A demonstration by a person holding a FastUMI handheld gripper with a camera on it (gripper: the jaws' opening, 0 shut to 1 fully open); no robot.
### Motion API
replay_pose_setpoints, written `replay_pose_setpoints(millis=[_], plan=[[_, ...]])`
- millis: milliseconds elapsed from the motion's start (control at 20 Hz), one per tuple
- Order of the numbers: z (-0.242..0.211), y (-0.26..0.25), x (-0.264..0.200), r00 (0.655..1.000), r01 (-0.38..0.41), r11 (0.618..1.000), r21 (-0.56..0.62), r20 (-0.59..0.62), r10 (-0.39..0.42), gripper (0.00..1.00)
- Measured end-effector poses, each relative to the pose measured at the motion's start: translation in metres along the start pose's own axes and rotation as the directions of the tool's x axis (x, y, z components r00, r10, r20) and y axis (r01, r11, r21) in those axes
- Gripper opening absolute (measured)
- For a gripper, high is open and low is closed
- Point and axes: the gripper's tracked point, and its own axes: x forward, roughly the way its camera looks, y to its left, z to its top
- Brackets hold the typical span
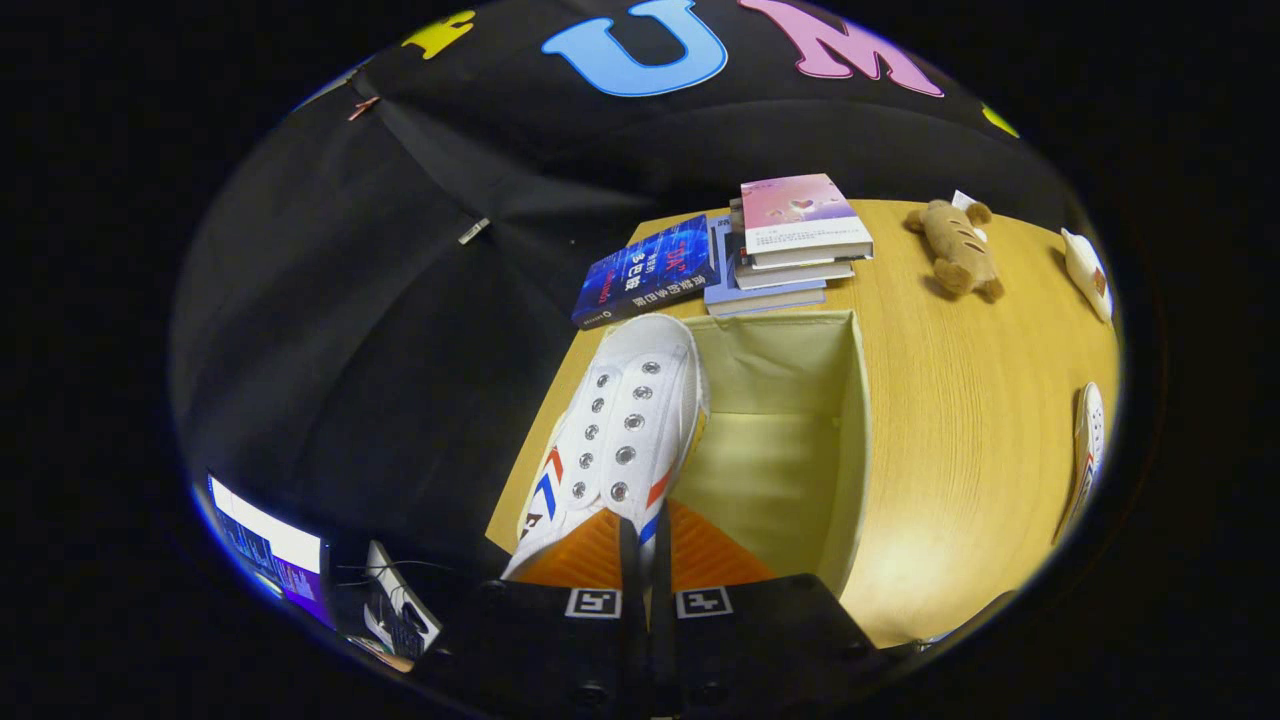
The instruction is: Open the storage box then place both shoes into the box .Put the left shoe in first, then the right shoe, with the right side of both shoes facing outward in a uniform manner.
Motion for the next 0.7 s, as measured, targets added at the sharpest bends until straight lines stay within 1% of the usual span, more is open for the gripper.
replay_pose_setpoints(millis=[350,400,450,500,550,600,650,700], plan=[[-0.026,-0.009,0.029,0.995,0.08,0.997,-0.008,-0.065,-0.08,0.05],[-0.029,-0.007,0.031,0.994,0.075,0.997,-0.01,-0.077,-0.076,0.06],[-0.032,-0.001,0.036,0.995,0.052,0.999,-0.009,-0.086,-0.052,0.1],[-0.032,0.008,0.035,0.996,0.014,1.0,-0.002,-0.089,-0.014,0.22],[-0.026,0.012,0.036,0.997,-0.001,1.0,-0.001,-0.073,0.001,0.24],[-0.021,0.015,0.026,0.999,-0.008,1.0,-0.012,-0.051,0.008,0.37],[-0.016,0.015,0.026,0.999,-0.01,0.999,-0.04,-0.035,0.009,0.58],[-0.01,0.014,0.015,1.0,-0.014,0.997,-0.076,-0.023,0.013,0.78]])
